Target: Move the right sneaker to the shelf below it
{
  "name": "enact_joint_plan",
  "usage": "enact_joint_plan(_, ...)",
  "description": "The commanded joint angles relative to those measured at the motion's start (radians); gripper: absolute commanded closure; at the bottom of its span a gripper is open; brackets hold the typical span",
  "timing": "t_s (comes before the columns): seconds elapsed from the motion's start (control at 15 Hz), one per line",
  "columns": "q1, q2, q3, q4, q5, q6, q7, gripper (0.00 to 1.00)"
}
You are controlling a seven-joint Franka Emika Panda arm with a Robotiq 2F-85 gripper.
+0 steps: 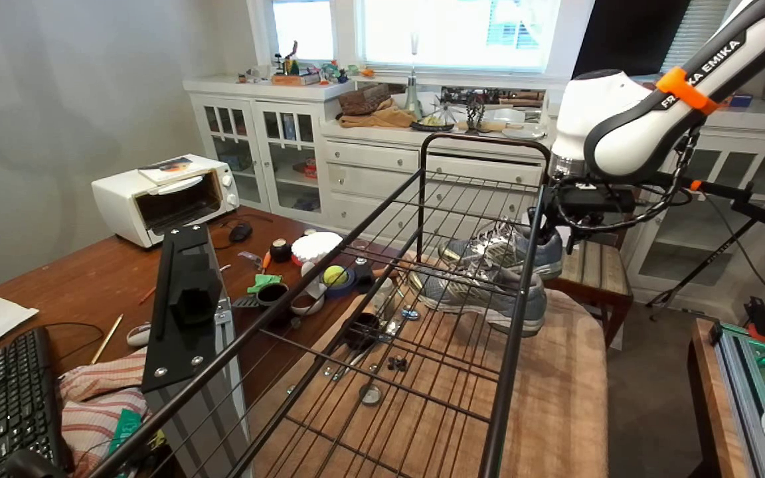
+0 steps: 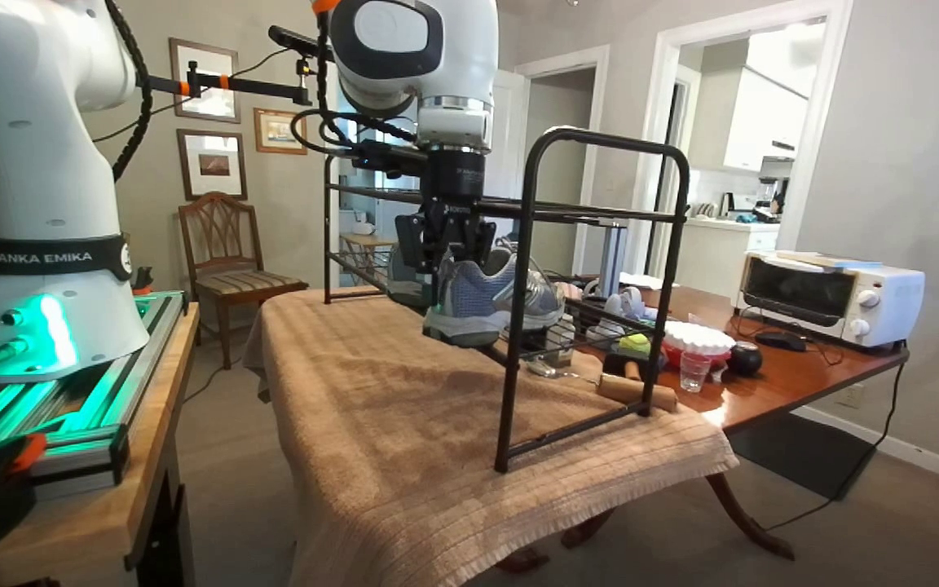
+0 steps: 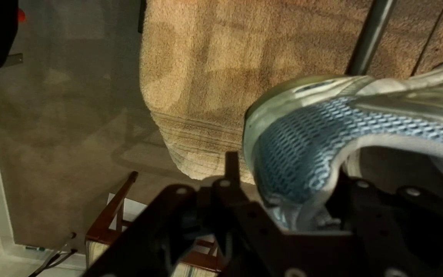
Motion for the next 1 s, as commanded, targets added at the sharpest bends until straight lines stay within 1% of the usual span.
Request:
enact_joint_plan(0.0,0.023,-0.019,-0.009,-0.006,0.000,0.033,0.004,0.16)
enact_joint_plan(0.13,0.021,-0.042,-0.011,-0.020,-0.045,0.036,0.013,0.01)
enact_joint_plan(0.2,0.021,-0.050,-0.010,-0.025,-0.061,0.041,0.007,0.00)
enact_joint_plan(0.73,0.023,-0.078,-0.008,-0.081,-0.116,0.145,-0.100,0.00)
enact_joint_plan(0.93,0.015,-0.092,-0.011,-0.103,-0.196,0.193,-0.113,0.00)
